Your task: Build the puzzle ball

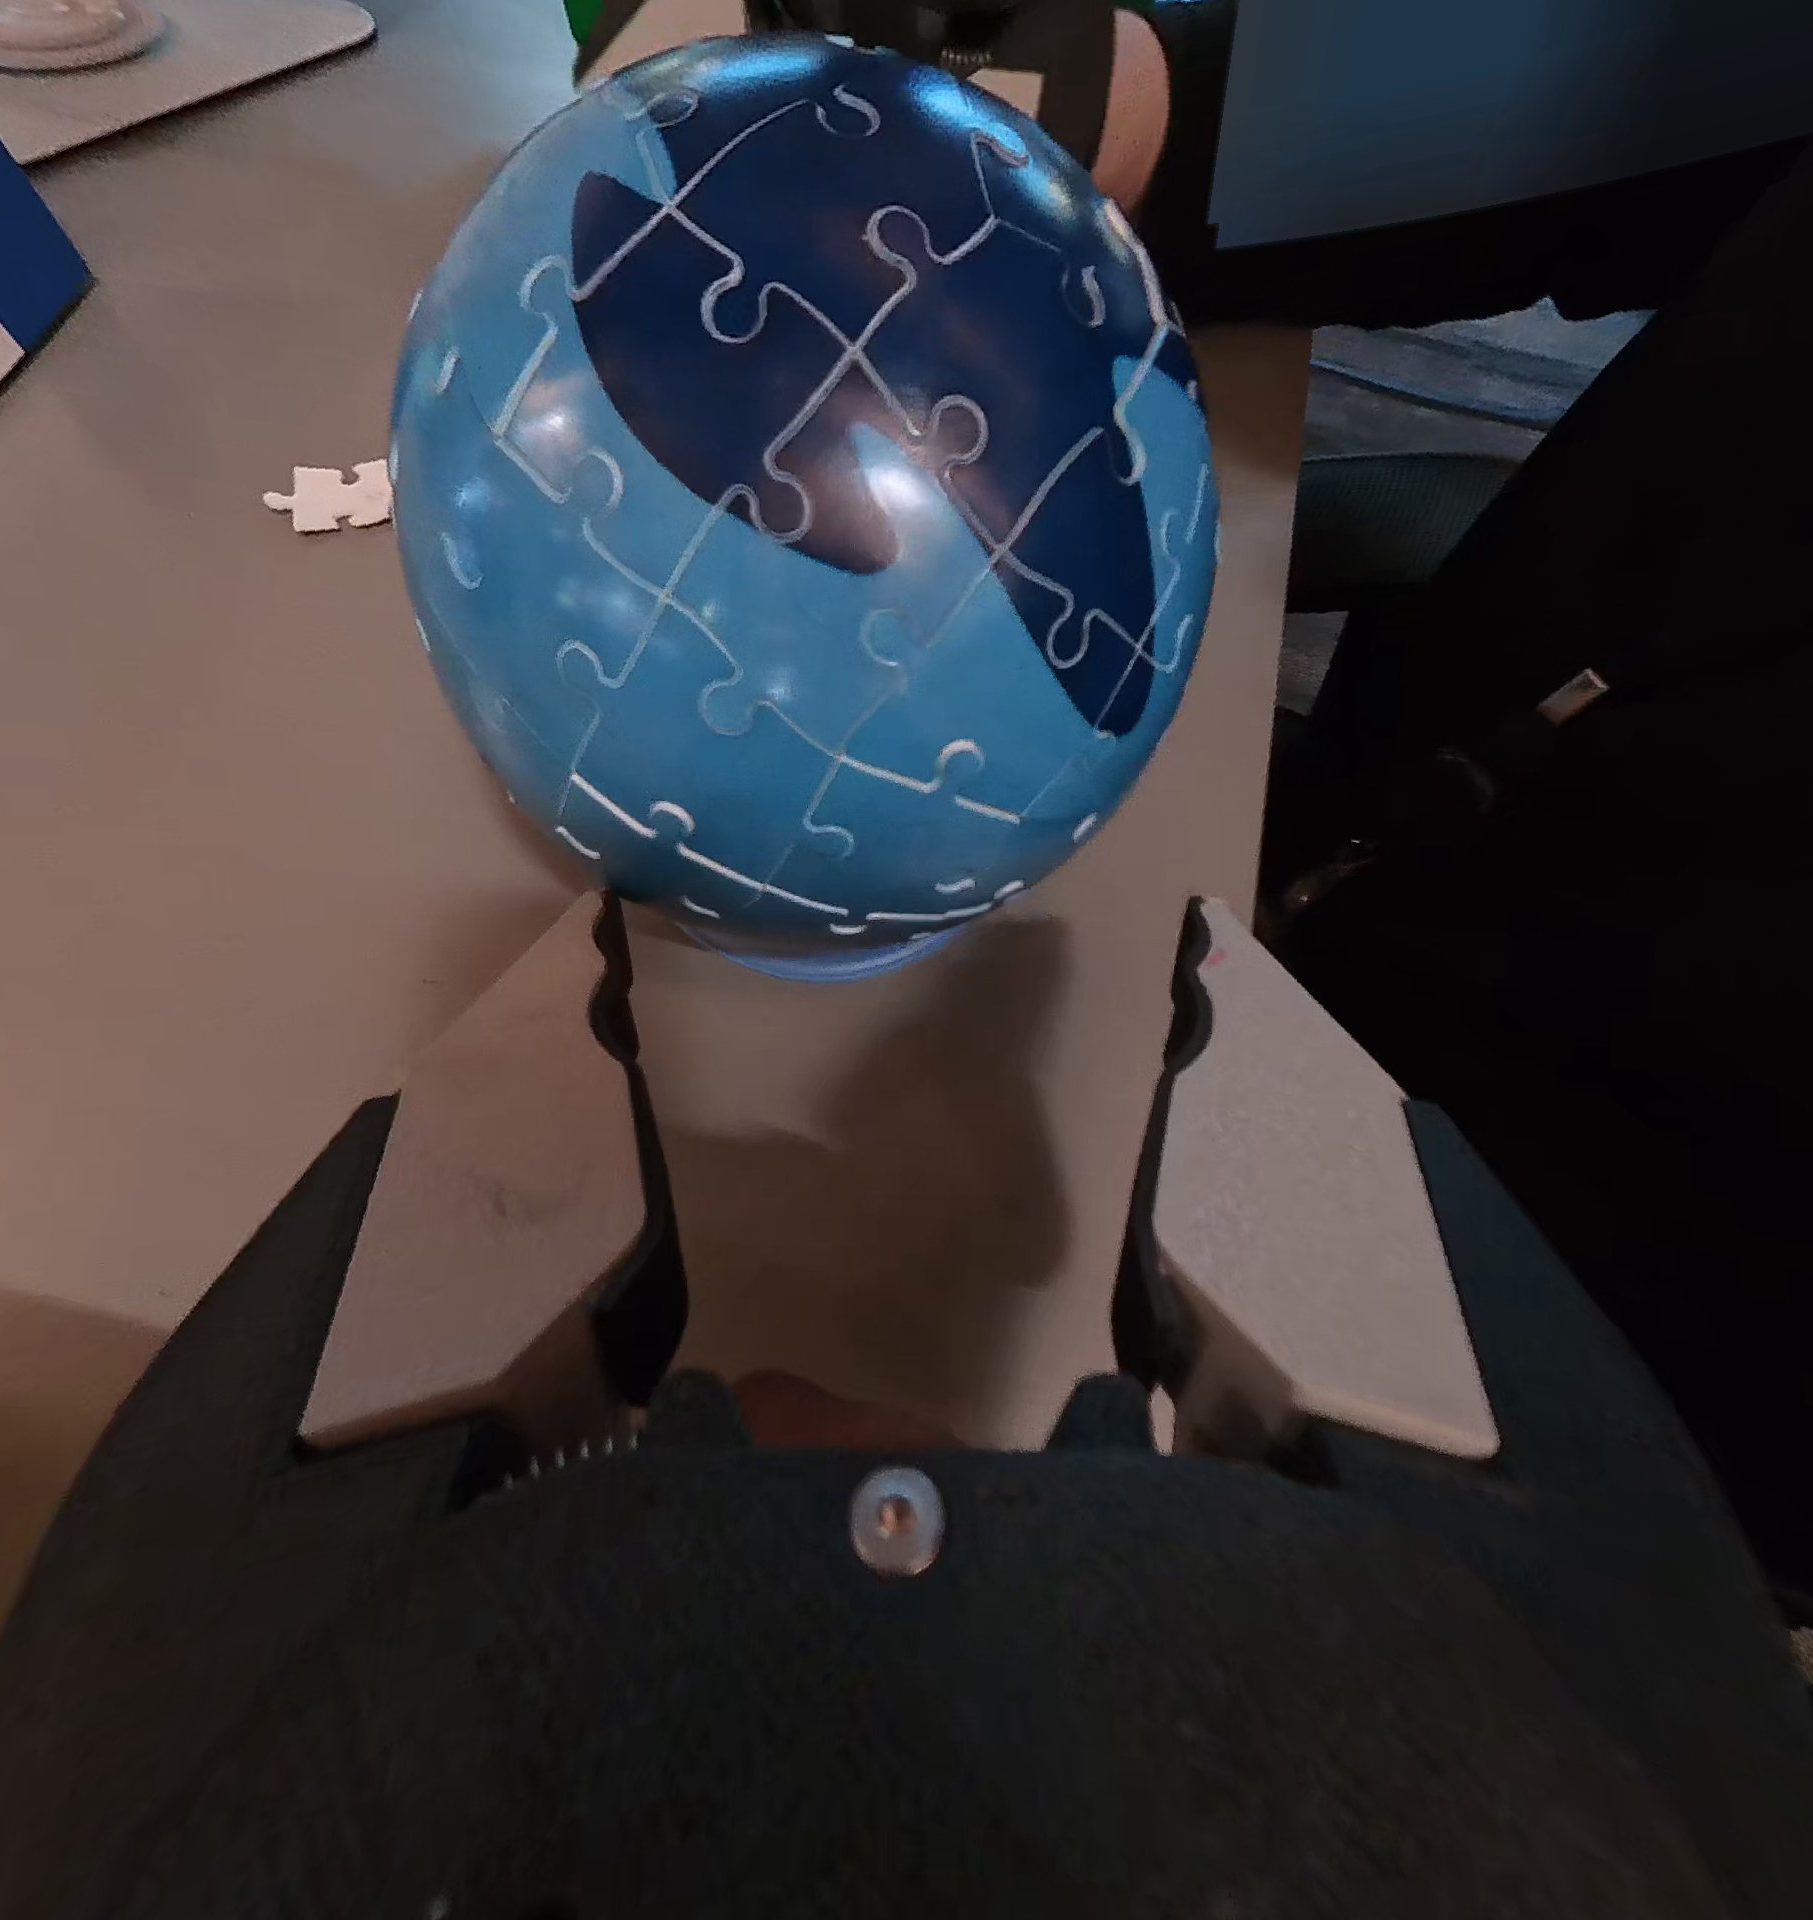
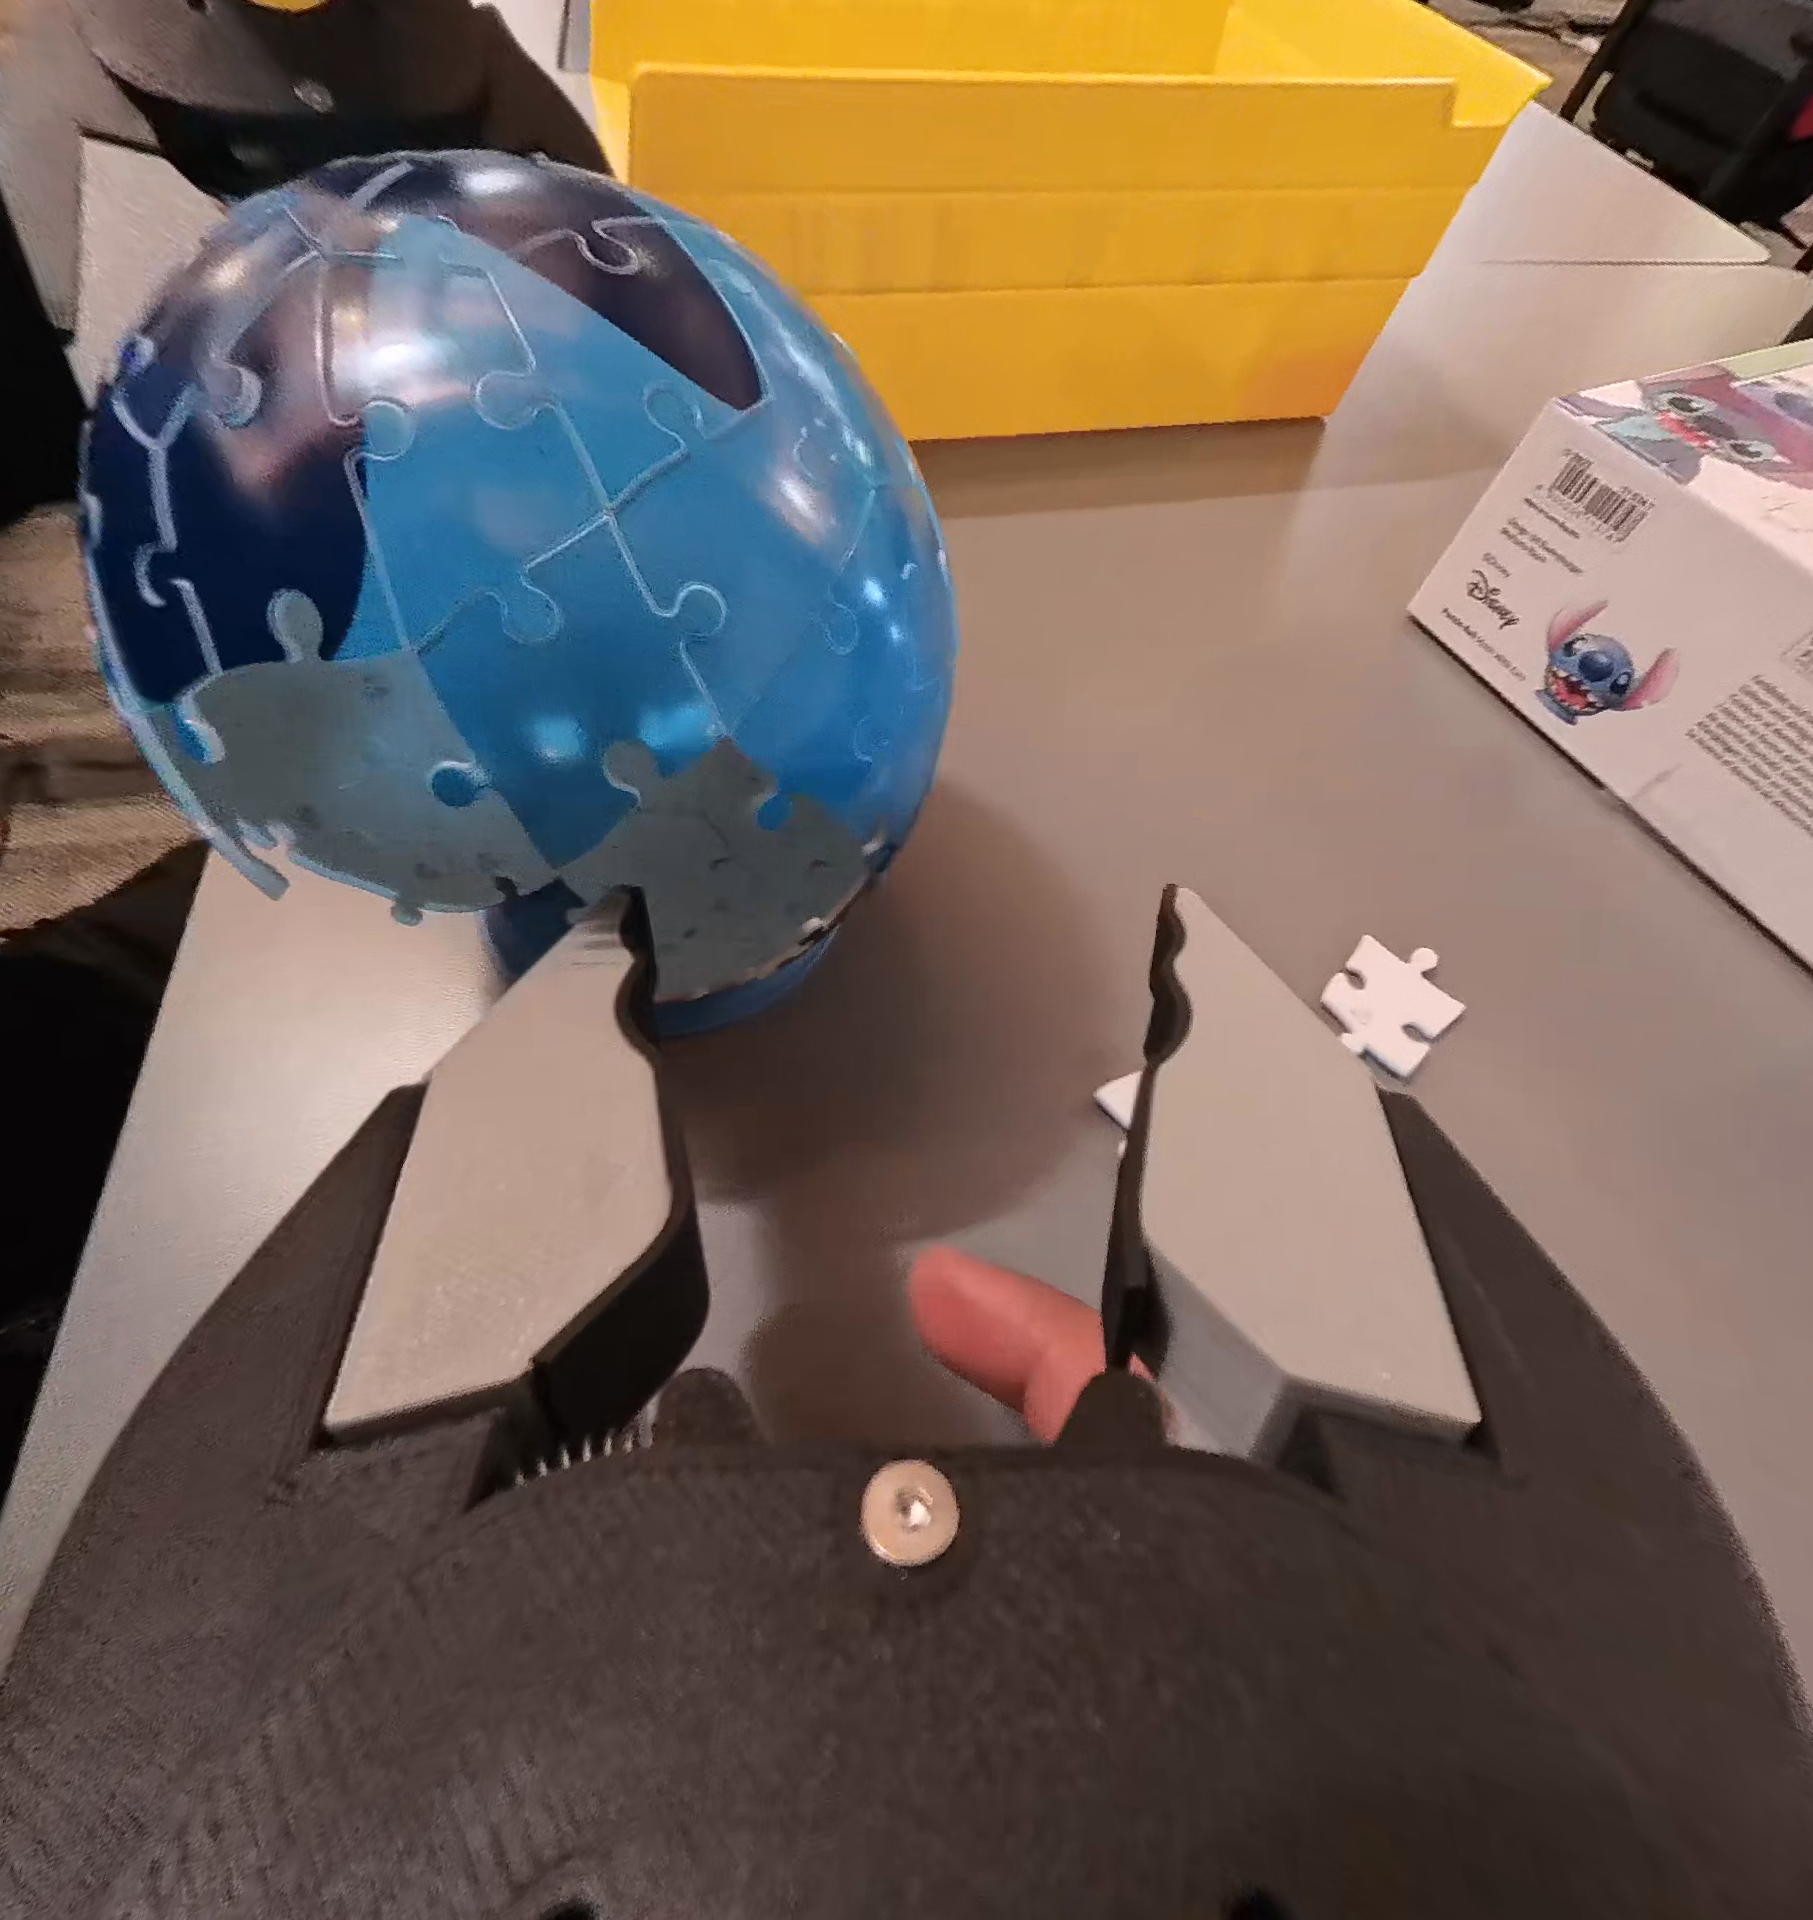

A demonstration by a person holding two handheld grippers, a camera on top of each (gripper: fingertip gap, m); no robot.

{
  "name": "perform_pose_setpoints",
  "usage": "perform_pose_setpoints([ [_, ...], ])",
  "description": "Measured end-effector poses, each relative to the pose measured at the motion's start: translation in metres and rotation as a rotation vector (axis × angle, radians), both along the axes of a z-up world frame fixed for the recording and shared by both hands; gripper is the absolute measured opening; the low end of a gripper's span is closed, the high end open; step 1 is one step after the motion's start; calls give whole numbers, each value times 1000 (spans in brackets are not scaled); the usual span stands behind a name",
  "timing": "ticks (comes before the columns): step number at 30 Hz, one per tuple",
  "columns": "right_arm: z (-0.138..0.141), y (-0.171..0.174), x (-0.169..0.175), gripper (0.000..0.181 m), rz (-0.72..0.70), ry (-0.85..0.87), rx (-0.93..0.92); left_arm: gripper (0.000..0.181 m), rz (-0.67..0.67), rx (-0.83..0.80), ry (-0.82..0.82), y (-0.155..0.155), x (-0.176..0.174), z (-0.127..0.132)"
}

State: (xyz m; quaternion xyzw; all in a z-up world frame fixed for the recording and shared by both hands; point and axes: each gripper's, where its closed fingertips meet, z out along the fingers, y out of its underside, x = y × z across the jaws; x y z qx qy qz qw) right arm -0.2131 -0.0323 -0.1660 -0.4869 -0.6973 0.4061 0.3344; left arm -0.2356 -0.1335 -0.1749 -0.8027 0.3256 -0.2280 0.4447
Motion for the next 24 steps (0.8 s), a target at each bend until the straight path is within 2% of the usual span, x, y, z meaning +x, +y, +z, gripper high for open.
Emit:
perform_pose_setpoints([
  [9,18,4,-7,46,30,31,9,101,-18,-19,24,-11,6,-2],
  [11,20,1,-10,40,47,32,13,98,-23,-30,25,-14,8,-3],
  [16,30,-6,-19,29,98,48,28,95,-31,-54,27,-19,11,-8],
  [24,49,-18,-43,32,188,63,101,91,-43,-88,29,-26,15,-13],
])
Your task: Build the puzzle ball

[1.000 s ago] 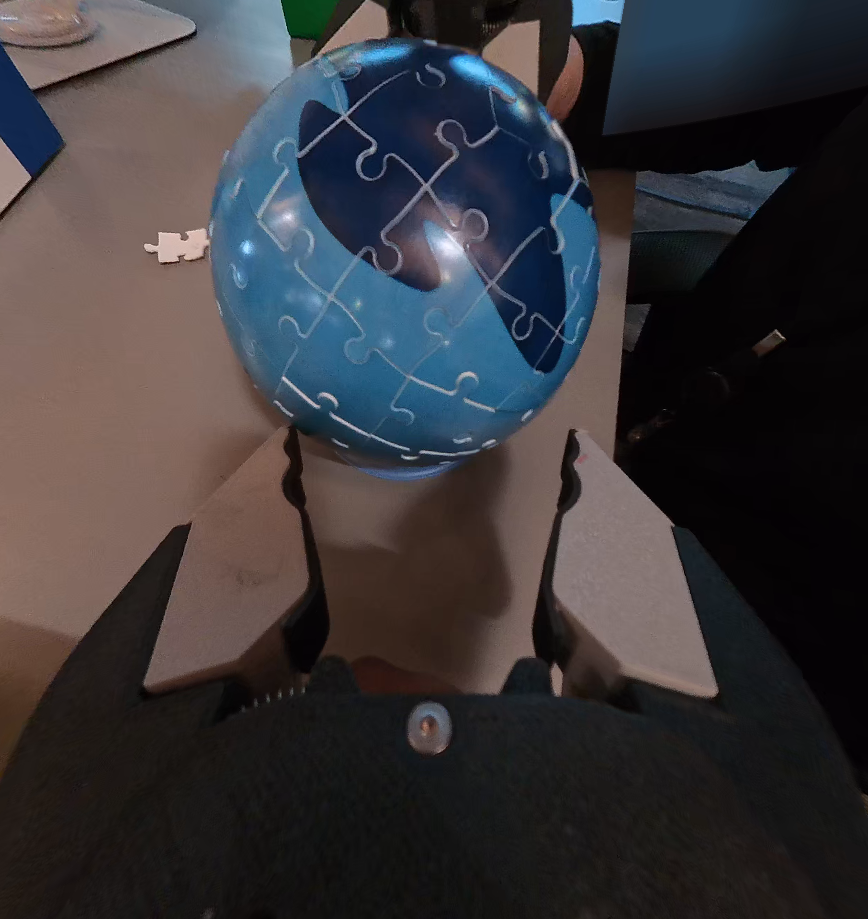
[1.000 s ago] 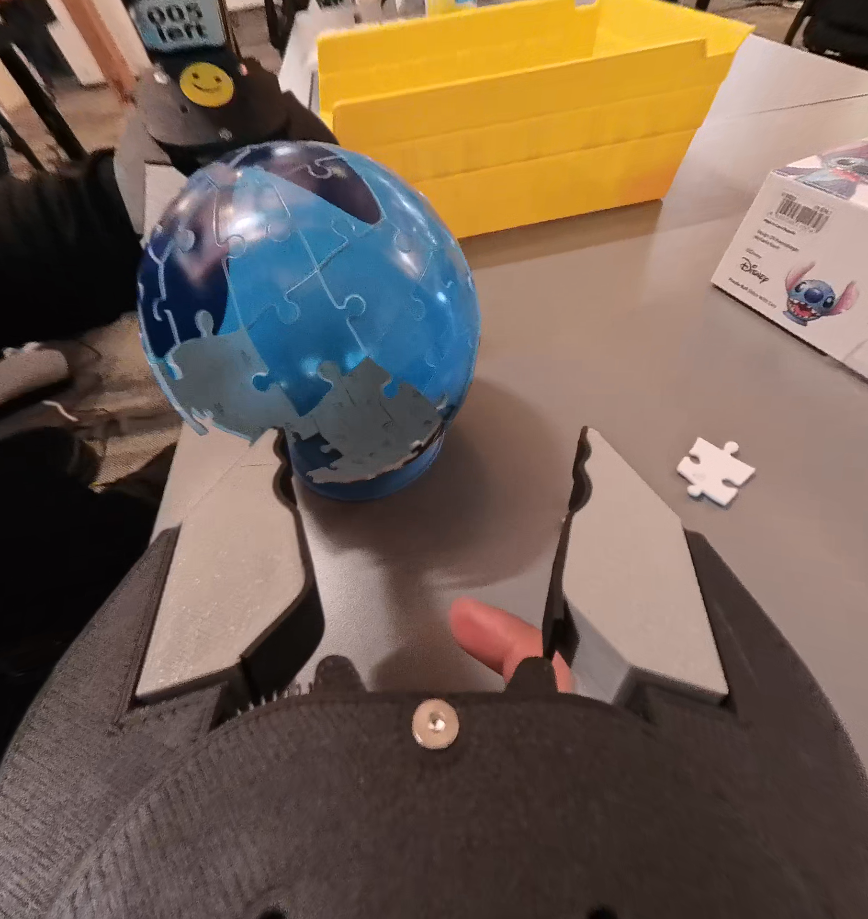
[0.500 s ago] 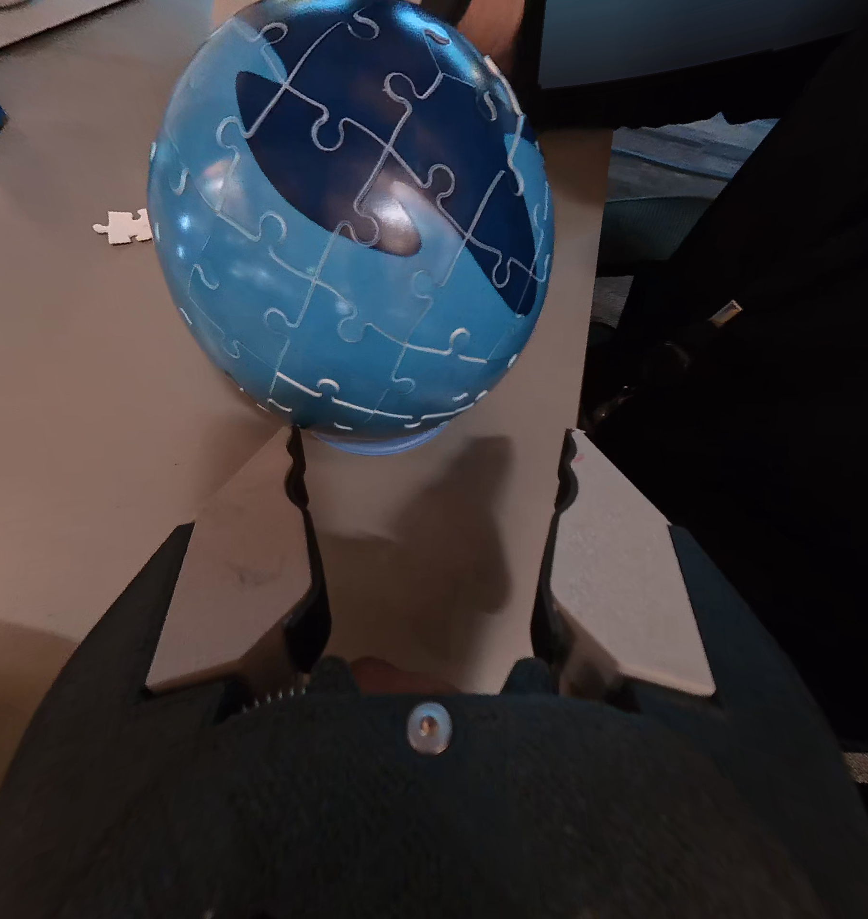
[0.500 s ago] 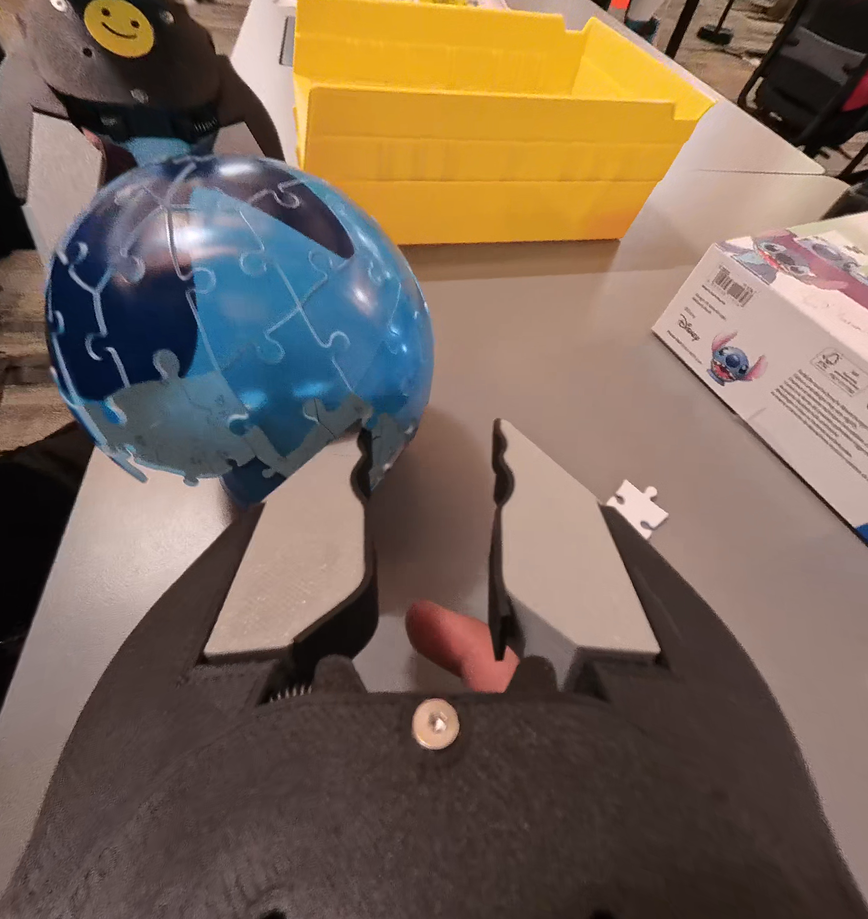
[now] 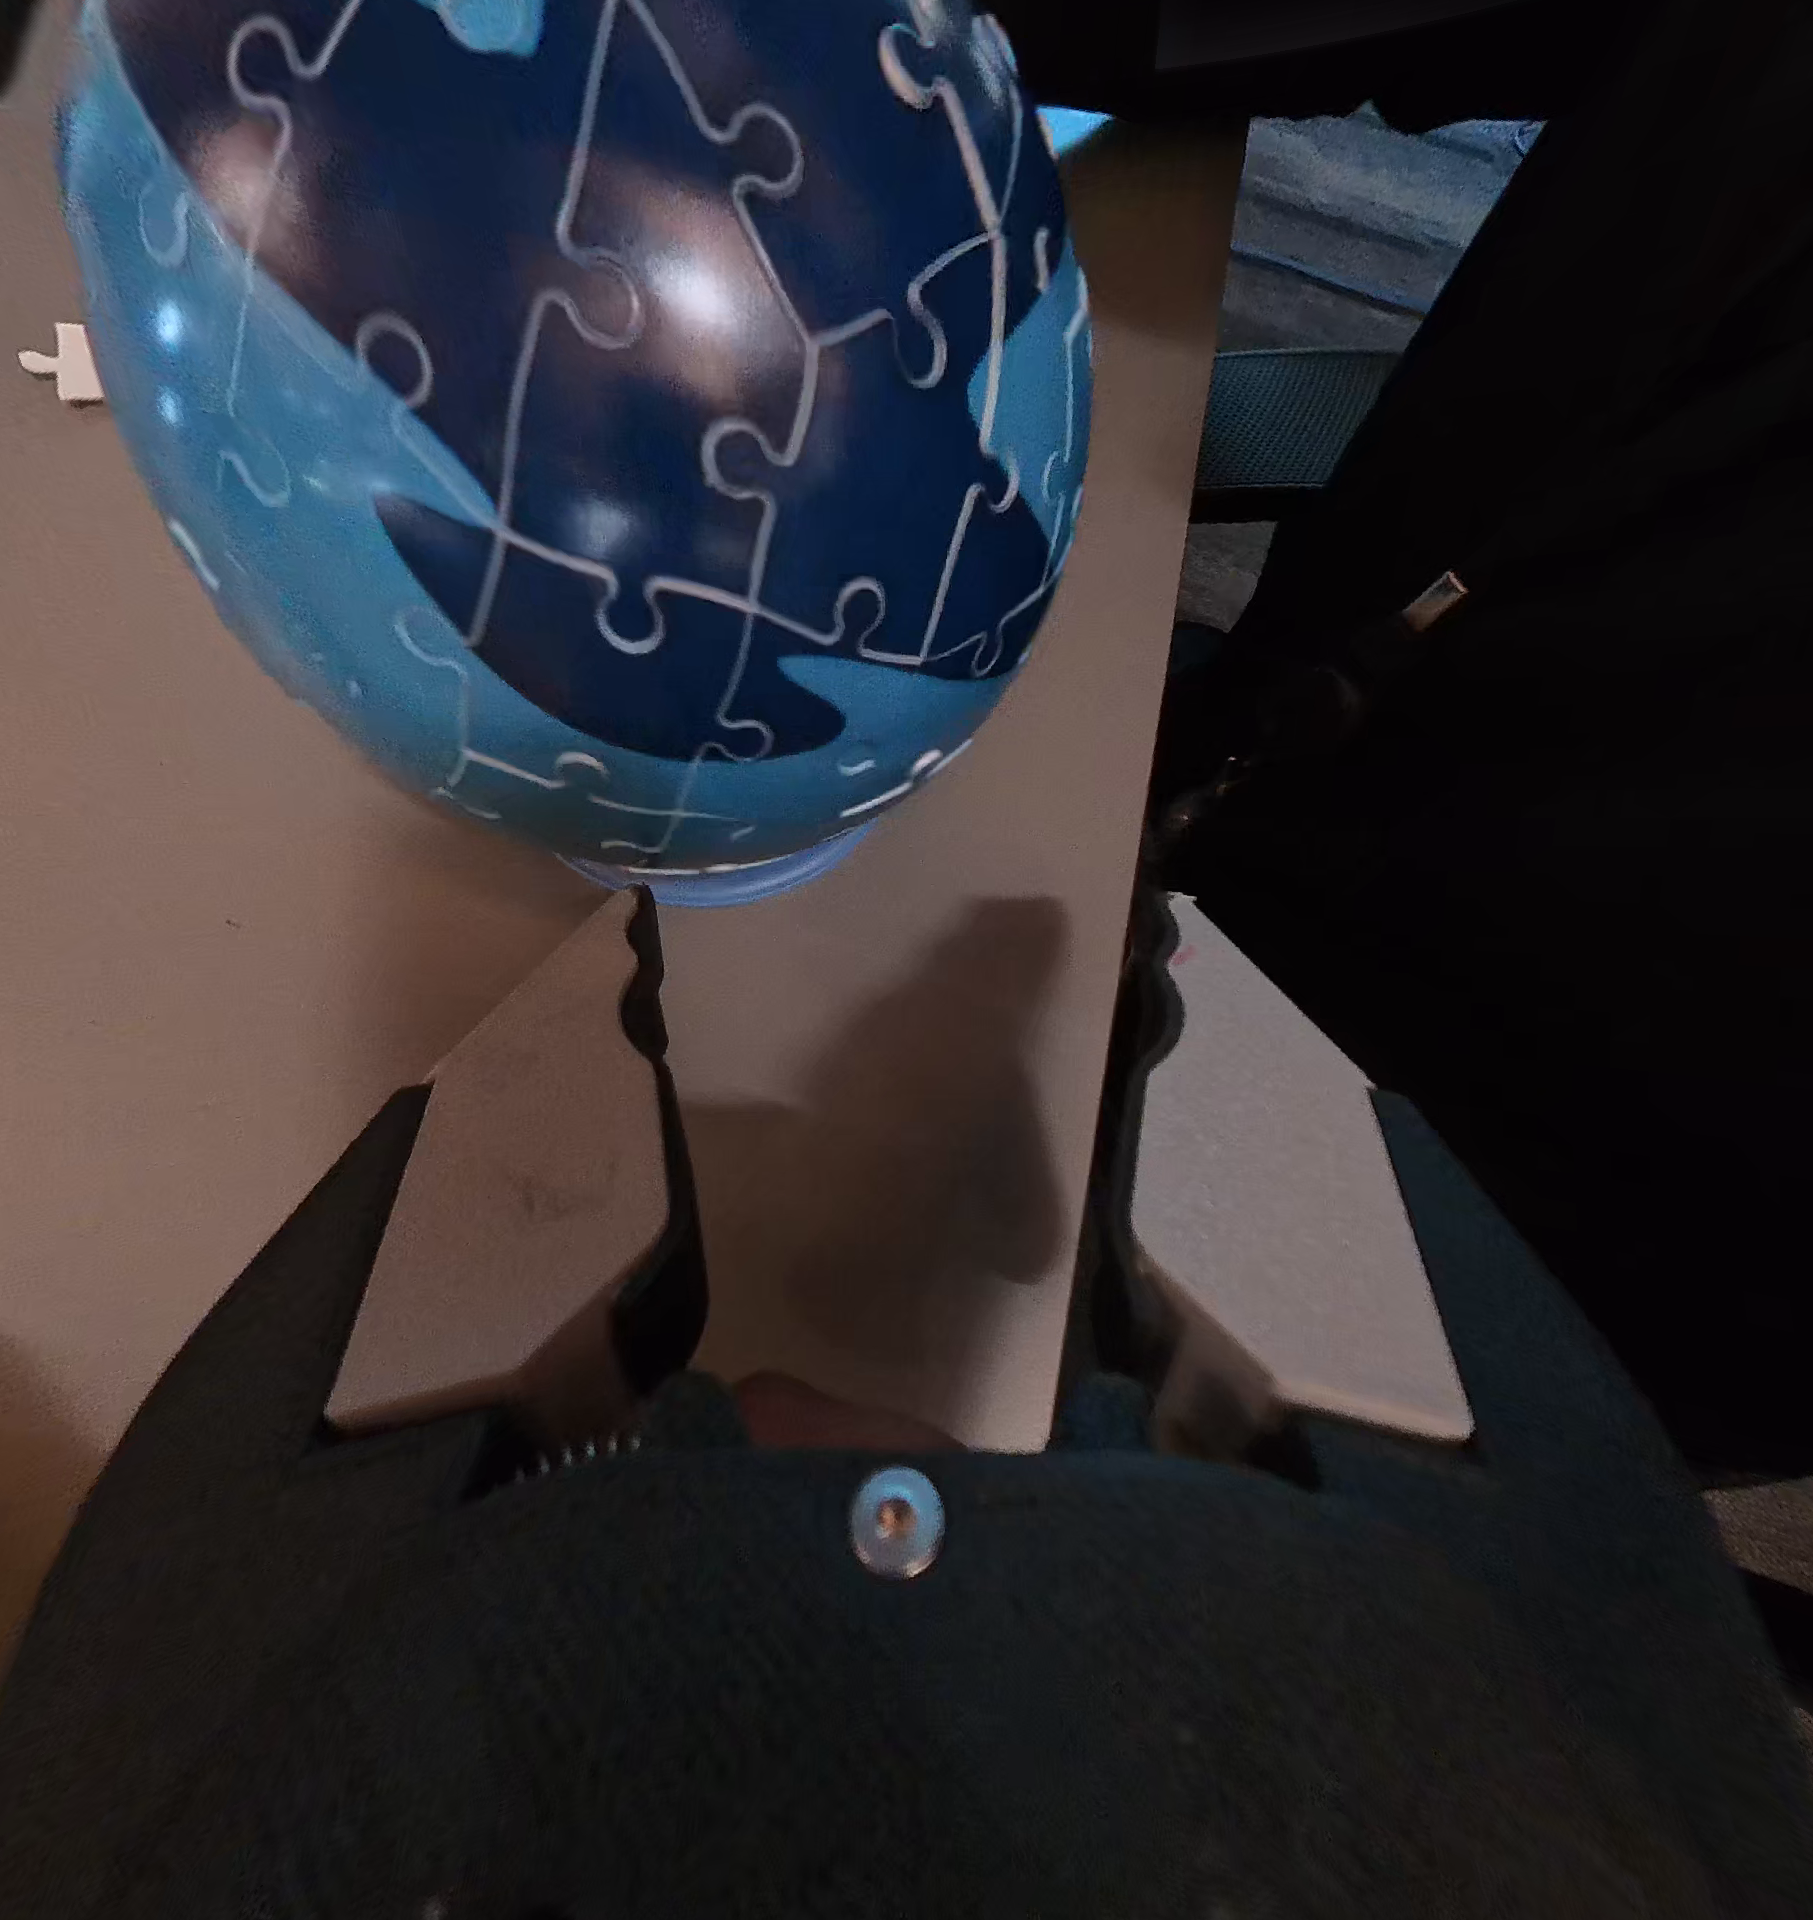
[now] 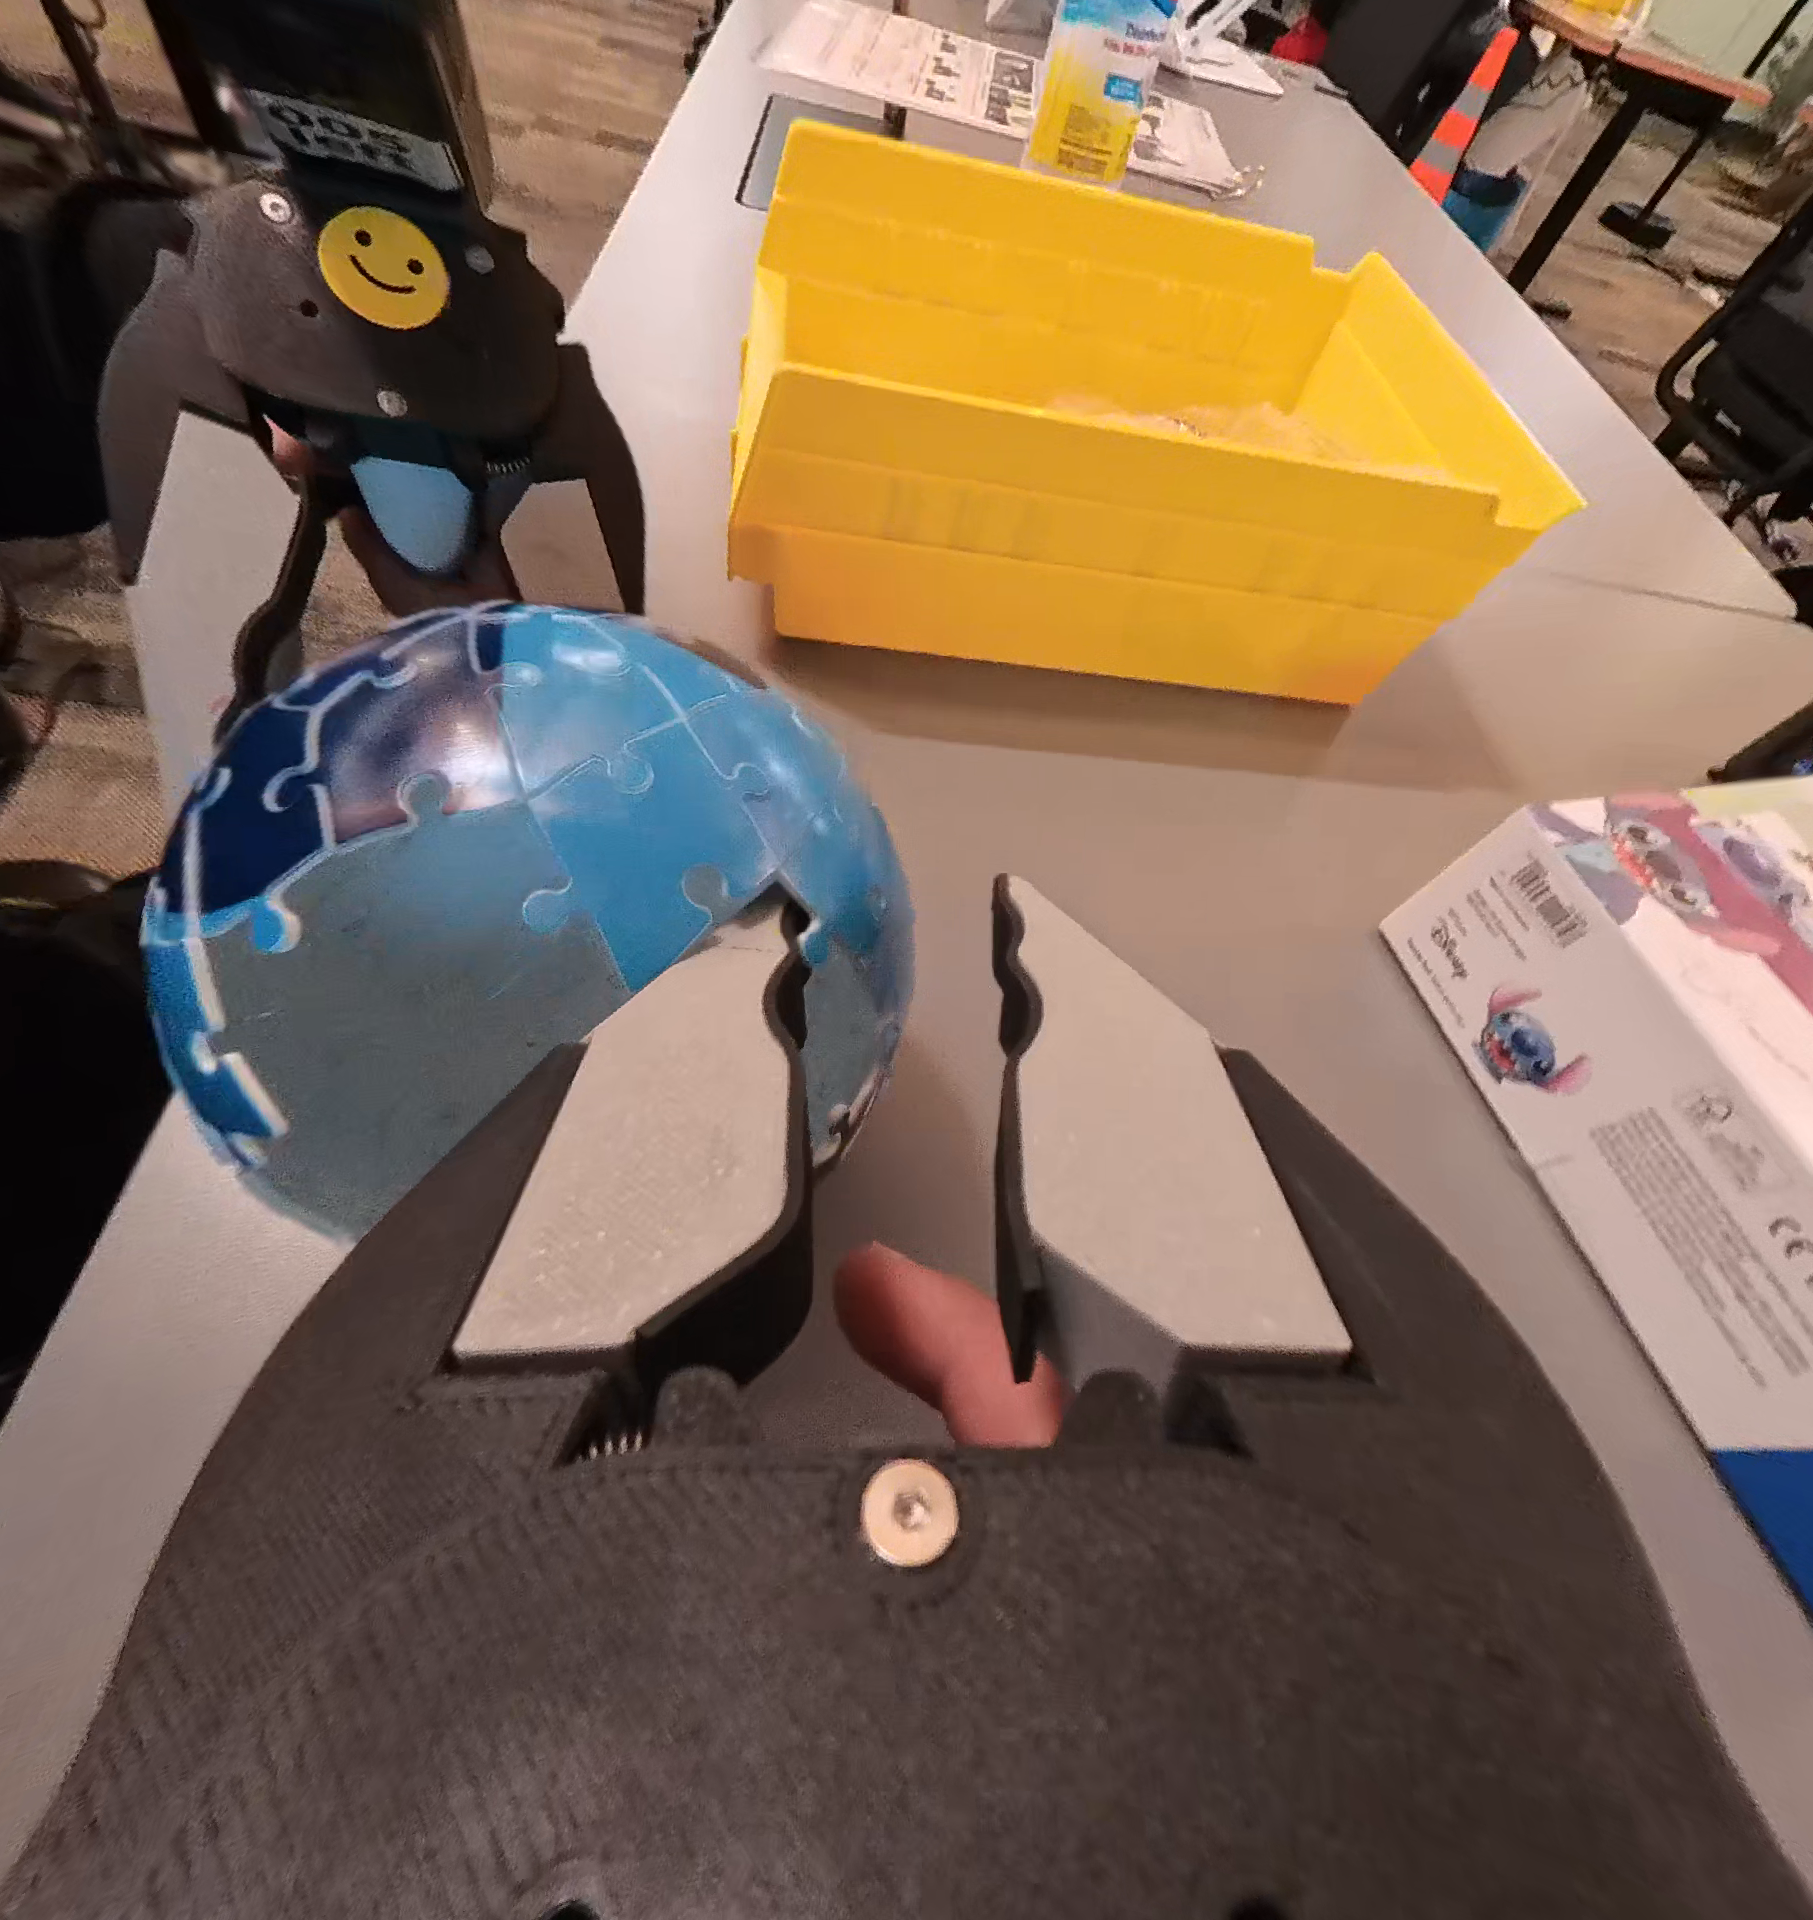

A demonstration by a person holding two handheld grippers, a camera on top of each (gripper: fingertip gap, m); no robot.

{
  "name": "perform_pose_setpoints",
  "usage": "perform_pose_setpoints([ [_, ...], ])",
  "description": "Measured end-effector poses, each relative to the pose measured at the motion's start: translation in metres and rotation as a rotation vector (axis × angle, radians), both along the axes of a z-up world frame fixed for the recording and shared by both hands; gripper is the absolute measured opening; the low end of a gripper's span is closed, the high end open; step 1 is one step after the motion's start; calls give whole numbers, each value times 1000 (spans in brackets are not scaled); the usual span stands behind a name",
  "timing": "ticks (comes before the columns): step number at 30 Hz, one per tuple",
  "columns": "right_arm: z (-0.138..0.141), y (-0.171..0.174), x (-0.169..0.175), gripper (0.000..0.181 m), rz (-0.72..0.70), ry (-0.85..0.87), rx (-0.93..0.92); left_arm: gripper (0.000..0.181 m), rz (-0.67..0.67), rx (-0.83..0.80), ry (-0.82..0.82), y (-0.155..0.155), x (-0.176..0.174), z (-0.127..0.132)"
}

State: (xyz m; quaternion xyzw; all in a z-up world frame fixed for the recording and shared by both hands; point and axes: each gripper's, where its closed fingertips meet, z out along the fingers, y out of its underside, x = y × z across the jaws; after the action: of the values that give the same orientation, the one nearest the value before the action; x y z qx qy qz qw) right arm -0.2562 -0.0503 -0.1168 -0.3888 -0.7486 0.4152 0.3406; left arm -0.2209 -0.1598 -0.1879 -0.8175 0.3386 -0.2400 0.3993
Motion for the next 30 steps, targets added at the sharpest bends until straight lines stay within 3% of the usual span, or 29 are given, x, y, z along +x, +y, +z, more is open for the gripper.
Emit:
perform_pose_setpoints([
  [8,-9,0,2,45,71,-102,28,96,50,39,-24,2,-8,6],
  [12,-4,21,27,67,14,-64,38,99,69,63,-14,1,-15,8],
  [15,0,8,73,87,60,-41,-125,107,115,85,10,4,-27,13],
  [19,-28,-8,108,122,-56,-76,-186,112,142,174,17,22,-34,37],
  [26,-67,-34,91,139,-198,-188,-127,113,45,189,57,43,-23,40],
  [30,-69,-42,74,130,-163,-204,-129,111,17,187,61,43,-16,36],
])
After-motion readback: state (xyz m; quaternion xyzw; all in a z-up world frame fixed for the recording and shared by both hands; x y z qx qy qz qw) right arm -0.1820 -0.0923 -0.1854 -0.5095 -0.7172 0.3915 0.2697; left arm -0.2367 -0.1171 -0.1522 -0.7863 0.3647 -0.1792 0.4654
